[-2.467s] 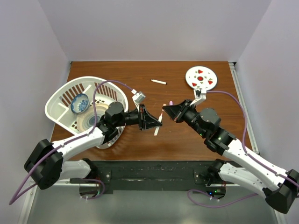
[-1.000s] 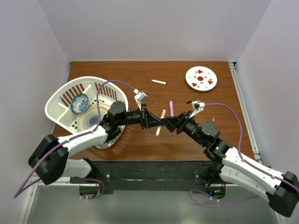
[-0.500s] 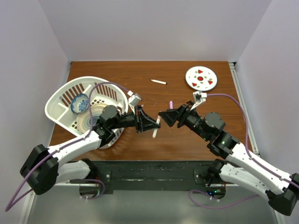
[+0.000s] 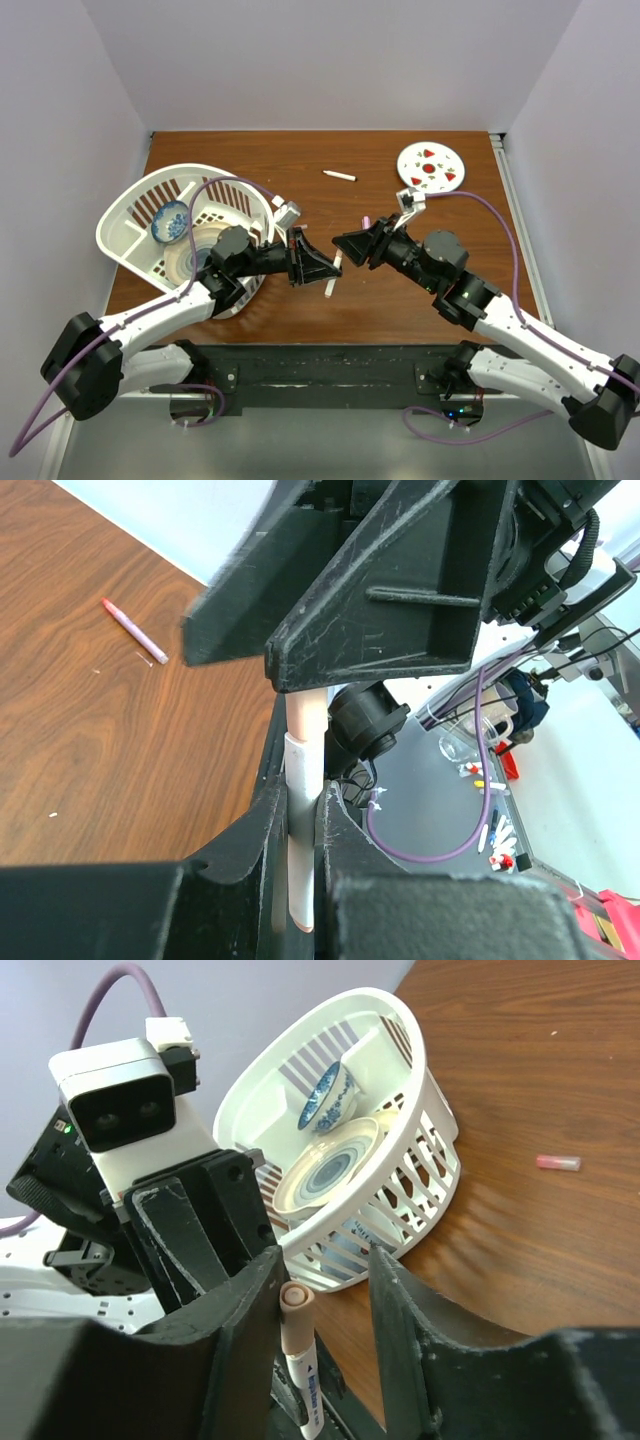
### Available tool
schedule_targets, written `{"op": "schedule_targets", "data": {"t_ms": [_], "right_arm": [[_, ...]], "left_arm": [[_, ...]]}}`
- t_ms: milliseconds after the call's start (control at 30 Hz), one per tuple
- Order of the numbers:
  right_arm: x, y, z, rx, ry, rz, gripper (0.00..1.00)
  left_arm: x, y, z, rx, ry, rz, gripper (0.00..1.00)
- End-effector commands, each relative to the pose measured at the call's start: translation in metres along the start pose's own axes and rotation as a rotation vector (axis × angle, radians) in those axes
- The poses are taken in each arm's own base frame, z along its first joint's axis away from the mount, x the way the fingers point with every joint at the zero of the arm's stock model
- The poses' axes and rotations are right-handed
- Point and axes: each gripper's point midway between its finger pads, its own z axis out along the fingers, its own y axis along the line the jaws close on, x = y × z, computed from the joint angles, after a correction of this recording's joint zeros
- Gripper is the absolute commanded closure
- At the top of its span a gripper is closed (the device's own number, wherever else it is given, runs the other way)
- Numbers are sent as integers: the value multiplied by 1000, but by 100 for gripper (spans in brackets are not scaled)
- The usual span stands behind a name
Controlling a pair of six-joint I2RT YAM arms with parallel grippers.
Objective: Insert the pens into the pen caps
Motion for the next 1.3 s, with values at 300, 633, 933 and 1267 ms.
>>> {"op": "schedule_targets", "data": {"t_ms": [300,633,933,1267], "right_arm": [[36,19,-18,-219,87,-64,100],[90,11,-31,-288,234,94,100],[123,-9,-44,-222,290,135,100],[153,6,-45,-236,330,131,100]], "left_arm": [[-24,-40,-5,174,-60,59,100],[-45,-28,2,113,-134,116,100],[-67,-15,7,23,-196,149,100],[-89,2,12,-1,-268,100,100]]}}
